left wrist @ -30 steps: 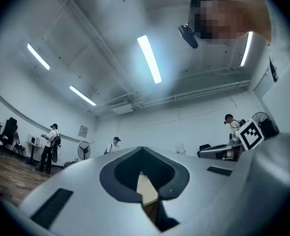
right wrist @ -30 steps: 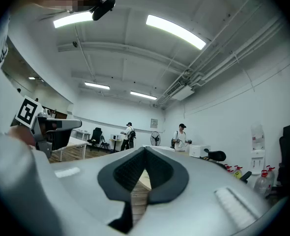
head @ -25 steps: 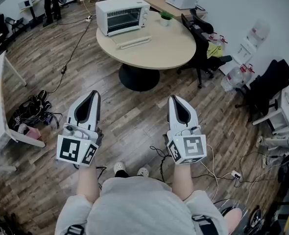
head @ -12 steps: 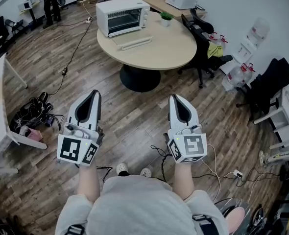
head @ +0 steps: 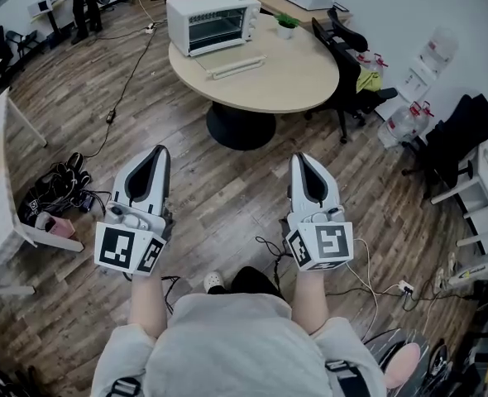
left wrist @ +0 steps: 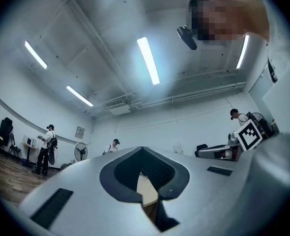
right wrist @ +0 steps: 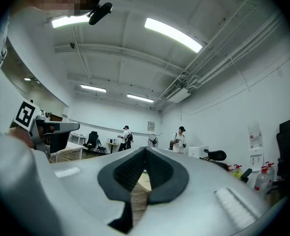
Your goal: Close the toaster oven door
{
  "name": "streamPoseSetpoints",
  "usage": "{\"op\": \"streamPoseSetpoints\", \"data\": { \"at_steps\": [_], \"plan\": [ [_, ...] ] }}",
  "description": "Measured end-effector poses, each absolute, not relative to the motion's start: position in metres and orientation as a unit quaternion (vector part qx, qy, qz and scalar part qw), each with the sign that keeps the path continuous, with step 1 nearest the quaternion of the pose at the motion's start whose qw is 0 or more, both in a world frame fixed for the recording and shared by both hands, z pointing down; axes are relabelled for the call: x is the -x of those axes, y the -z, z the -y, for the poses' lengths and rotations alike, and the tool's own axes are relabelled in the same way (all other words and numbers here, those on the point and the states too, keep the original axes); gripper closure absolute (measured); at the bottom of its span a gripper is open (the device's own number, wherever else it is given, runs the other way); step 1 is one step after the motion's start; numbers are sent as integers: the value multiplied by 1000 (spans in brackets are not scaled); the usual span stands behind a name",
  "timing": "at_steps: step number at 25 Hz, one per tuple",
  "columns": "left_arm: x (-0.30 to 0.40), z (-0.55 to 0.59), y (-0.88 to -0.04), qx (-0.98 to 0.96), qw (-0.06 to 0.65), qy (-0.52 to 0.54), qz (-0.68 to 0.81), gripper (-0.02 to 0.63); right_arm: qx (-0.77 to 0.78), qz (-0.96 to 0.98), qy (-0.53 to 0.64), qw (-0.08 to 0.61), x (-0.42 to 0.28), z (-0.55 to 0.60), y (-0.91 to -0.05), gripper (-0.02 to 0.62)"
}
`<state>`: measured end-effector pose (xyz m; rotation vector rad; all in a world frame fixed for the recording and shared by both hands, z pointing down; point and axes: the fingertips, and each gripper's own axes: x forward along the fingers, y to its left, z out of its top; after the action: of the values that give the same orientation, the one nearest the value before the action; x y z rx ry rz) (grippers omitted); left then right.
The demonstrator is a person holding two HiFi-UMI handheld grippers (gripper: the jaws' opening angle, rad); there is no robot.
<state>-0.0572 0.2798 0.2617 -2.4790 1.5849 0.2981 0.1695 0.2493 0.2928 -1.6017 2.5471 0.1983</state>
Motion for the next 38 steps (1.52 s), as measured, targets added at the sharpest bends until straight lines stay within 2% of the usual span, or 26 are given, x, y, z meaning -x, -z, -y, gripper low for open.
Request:
{"op": "streamPoseSetpoints", "data": {
  "at_steps": [9,21,38],
  "plan": [
    [75,-250,-266,835,86,-102,-533,600,527,-845,-62,64,-150,-217,-295,584],
    [94,-154,-255,813,99,-111,-563,600,512,-853,-68,80,-142,-104,-284,584],
    [71,-9,-242,793,110,-124,-586,600,476,-873,-78,81,-155,51,-271,584]
  ]
}}
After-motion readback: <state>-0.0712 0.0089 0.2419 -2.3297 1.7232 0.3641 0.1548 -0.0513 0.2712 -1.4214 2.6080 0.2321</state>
